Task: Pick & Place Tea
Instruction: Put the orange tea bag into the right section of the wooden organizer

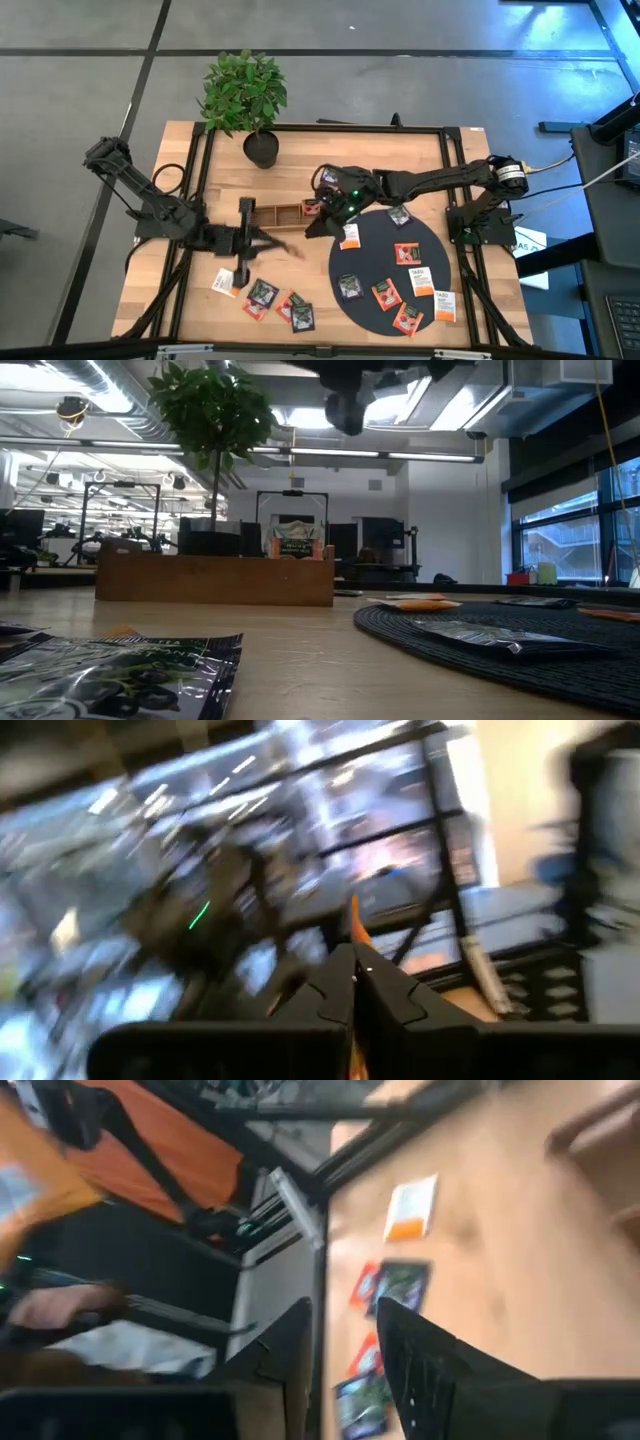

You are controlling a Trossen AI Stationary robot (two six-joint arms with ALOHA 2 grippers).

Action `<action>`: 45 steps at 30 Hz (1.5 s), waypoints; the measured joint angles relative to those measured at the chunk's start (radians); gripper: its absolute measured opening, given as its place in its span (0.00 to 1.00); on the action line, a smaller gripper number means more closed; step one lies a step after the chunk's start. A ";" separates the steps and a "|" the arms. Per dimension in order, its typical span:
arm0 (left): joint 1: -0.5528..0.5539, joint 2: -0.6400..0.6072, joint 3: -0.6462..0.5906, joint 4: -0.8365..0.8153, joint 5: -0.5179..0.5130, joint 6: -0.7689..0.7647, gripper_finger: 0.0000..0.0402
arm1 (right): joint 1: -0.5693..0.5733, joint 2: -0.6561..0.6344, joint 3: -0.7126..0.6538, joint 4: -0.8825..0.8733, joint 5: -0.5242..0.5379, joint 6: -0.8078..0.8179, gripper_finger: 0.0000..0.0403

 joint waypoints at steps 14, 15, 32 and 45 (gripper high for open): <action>-0.002 -0.034 0.000 -0.231 -0.168 -0.508 0.00 | 0.075 -0.167 0.000 0.010 0.232 -0.230 0.29; -0.002 -0.034 0.000 -0.232 -0.173 -0.510 0.00 | 0.079 -0.171 0.000 0.013 0.232 -0.219 0.29; 0.057 -0.006 0.000 -0.229 -0.225 -0.631 0.01 | 0.079 -0.173 0.001 0.079 0.281 -0.224 0.44; 0.091 -0.006 0.000 -0.177 -0.223 -0.668 0.01 | 0.105 -0.160 0.001 0.122 0.425 -0.173 0.45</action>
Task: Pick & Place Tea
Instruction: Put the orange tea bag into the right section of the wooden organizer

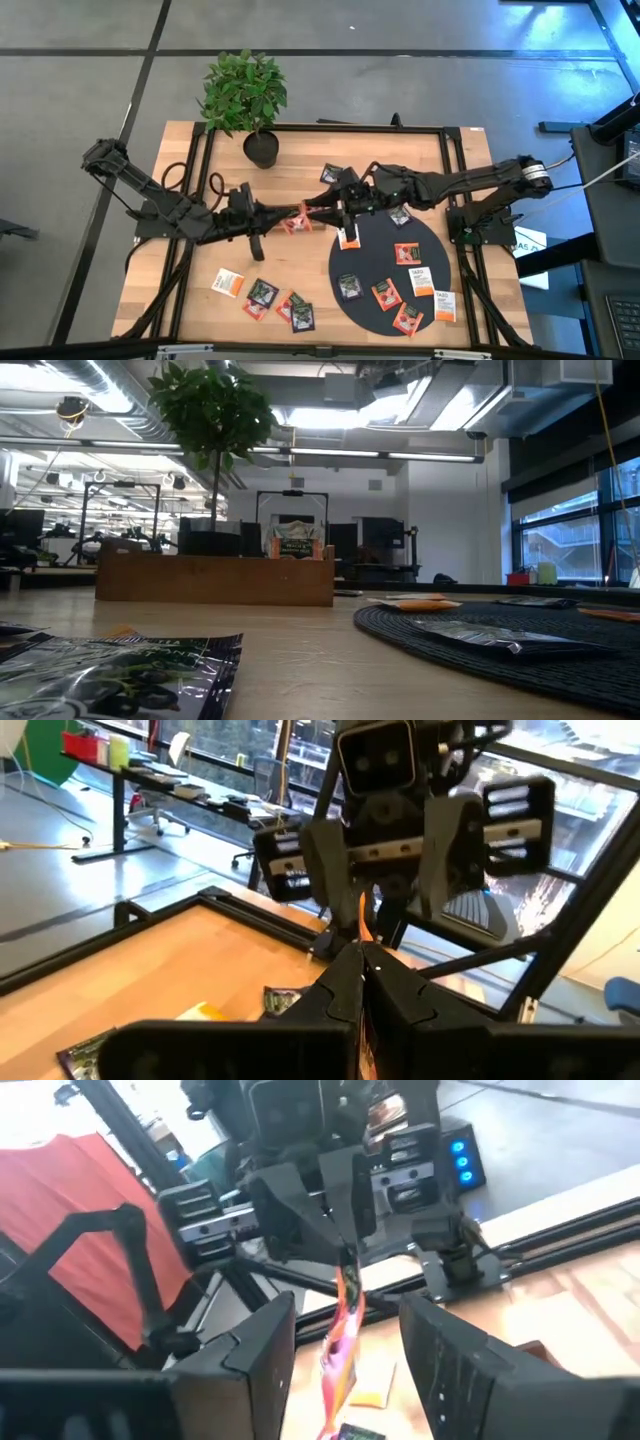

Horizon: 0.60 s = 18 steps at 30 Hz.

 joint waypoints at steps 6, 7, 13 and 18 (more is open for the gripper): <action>0.017 0.000 0.000 0.000 0.001 0.000 0.01 | 0.000 0.061 0.000 0.043 -0.023 0.004 0.44; 0.018 0.000 0.000 0.000 0.001 0.001 0.00 | 0.000 0.071 0.000 0.056 -0.024 0.010 0.44; 0.018 0.000 0.000 0.000 0.001 0.002 0.01 | 0.000 0.107 0.000 0.119 -0.031 0.059 0.44; 0.018 0.000 0.000 0.000 0.001 0.000 0.01 | 0.000 0.126 0.000 0.111 -0.031 0.099 0.44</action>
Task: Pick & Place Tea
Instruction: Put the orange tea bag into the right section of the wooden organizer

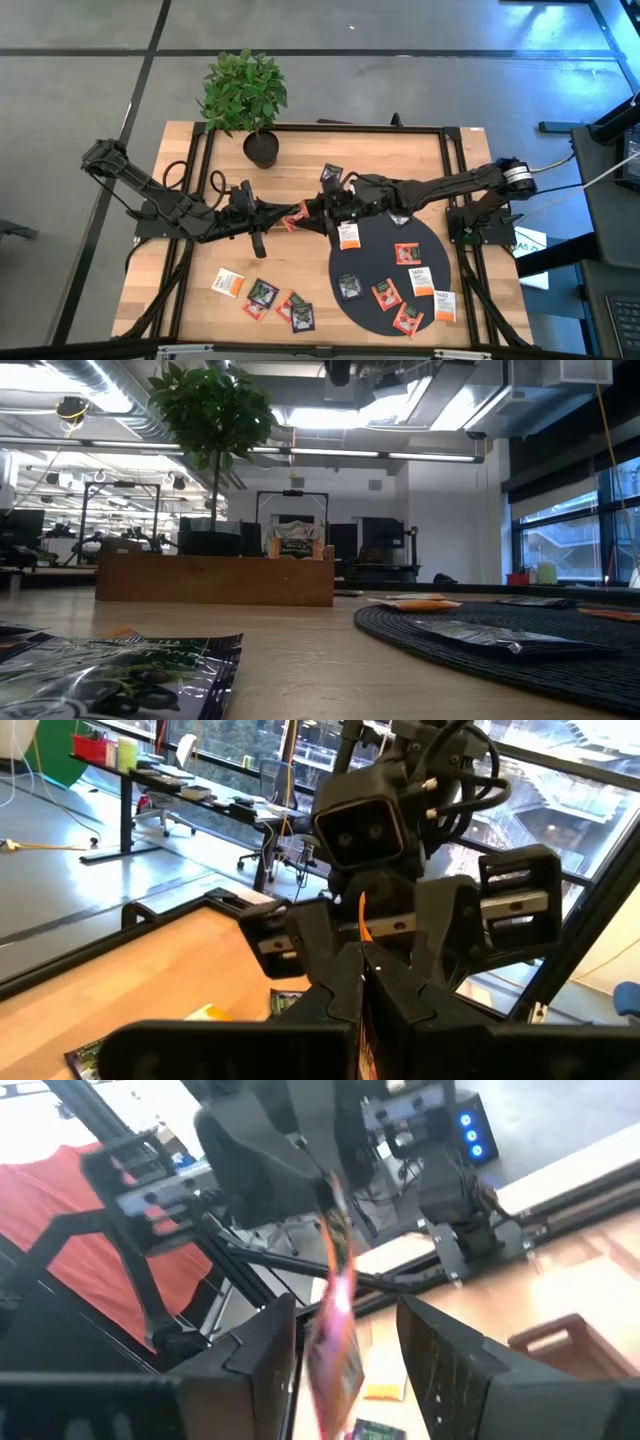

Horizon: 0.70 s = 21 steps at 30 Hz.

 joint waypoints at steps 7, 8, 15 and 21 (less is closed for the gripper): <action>0.000 0.000 0.000 0.000 0.004 -0.007 0.01 | 0.000 0.010 0.000 0.001 -0.001 0.010 0.41; 0.000 0.000 0.000 0.000 0.007 -0.008 0.00 | 0.000 0.011 0.000 0.000 -0.002 0.009 0.39; 0.000 0.000 0.000 0.000 0.011 -0.016 0.00 | 0.000 0.011 0.000 -0.005 -0.063 0.005 0.18; 0.000 0.000 0.000 -0.001 0.011 -0.016 0.00 | 0.000 0.011 0.000 -0.007 -0.076 0.002 0.04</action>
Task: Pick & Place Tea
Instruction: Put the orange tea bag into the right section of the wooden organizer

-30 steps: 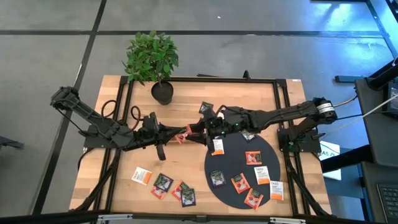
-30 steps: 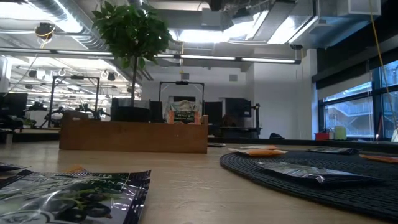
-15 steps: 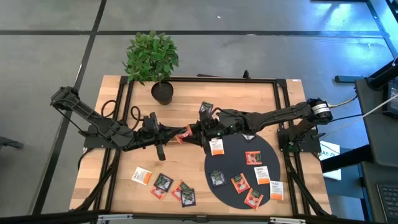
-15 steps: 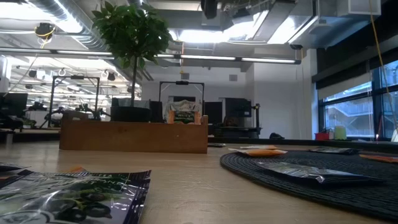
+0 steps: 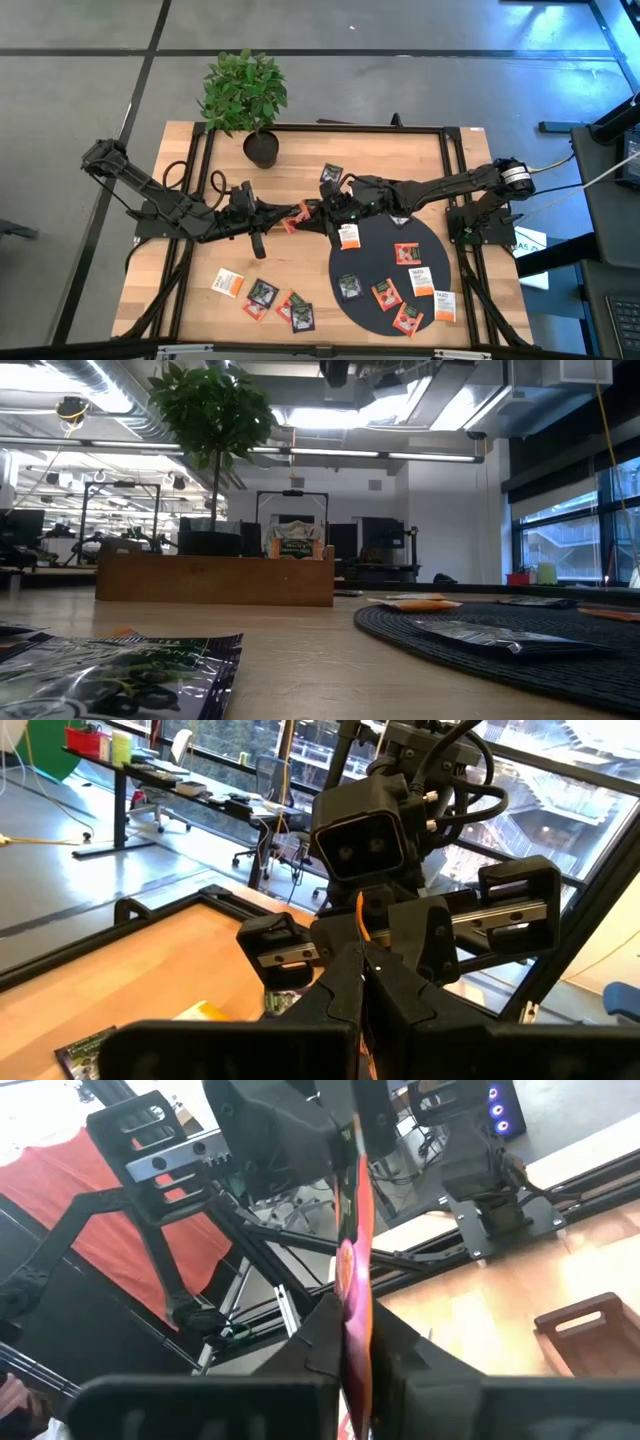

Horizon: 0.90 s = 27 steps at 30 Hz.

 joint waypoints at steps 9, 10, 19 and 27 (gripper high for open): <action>0.000 0.000 0.000 -0.006 0.000 0.010 0.01 | 0.000 0.000 0.000 0.011 0.003 -0.023 0.19; -0.002 0.000 0.000 -0.007 0.000 0.013 0.01 | 0.000 0.000 0.000 0.015 0.003 -0.023 0.23; -0.008 0.000 0.000 -0.008 0.071 0.016 0.00 | -0.044 -0.002 0.034 -0.003 -0.079 -0.038 0.56; -0.008 0.000 0.000 -0.098 0.181 -0.079 0.01 | -0.094 -0.003 0.139 -0.151 -0.144 -0.206 0.69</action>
